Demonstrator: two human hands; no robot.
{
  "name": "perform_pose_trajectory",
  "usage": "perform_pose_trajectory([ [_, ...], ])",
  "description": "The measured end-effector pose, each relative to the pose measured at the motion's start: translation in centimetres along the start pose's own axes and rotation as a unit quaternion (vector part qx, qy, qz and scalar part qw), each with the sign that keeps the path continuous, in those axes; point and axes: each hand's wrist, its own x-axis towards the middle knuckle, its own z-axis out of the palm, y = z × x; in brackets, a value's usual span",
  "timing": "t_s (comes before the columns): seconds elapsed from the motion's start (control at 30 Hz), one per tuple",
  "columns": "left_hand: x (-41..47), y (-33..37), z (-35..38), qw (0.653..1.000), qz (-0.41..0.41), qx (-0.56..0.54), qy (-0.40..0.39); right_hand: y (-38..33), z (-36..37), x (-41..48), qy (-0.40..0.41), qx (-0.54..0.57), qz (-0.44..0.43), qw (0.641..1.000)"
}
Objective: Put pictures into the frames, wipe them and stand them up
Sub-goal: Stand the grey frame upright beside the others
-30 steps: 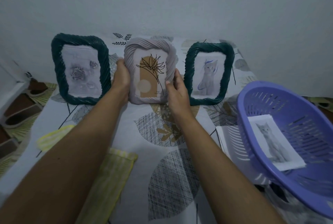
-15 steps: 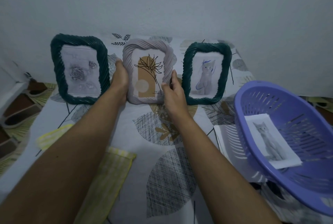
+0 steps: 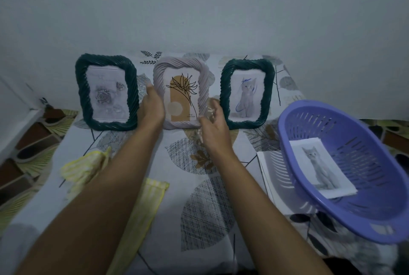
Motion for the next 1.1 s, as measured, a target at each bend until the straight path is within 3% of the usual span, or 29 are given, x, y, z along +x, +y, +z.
perform_pose_trajectory([
  [0.1,-2.6,-1.0,-0.3,0.995,0.034,0.074,0.059,0.5,-1.0,-1.2,0.033,0.059,0.011,0.998],
  [0.27,-5.9,-3.0,0.3,0.958,0.167,0.205,0.107,1.4,-3.0,-1.9,0.177,0.056,0.003,0.983],
  [0.33,-6.8,-3.2,1.6,0.945,0.244,0.211,0.058,1.9,-3.9,-1.6,0.215,0.048,-0.002,0.975],
  [0.47,-7.9,-3.1,4.6,0.921,0.315,0.178,-0.142,2.3,-5.3,-0.1,0.217,-0.027,0.066,0.974],
  [0.63,-7.6,-2.9,8.1,0.895,0.259,0.247,-0.268,2.7,-6.7,1.9,0.227,-0.019,0.089,0.970],
  [0.87,-7.2,-2.0,10.4,0.930,0.163,0.200,-0.263,2.5,-7.6,4.1,0.232,0.005,0.133,0.964],
  [1.1,-8.0,-2.1,9.3,0.956,0.173,0.066,-0.226,1.8,-6.5,2.8,0.237,-0.003,0.136,0.962],
])
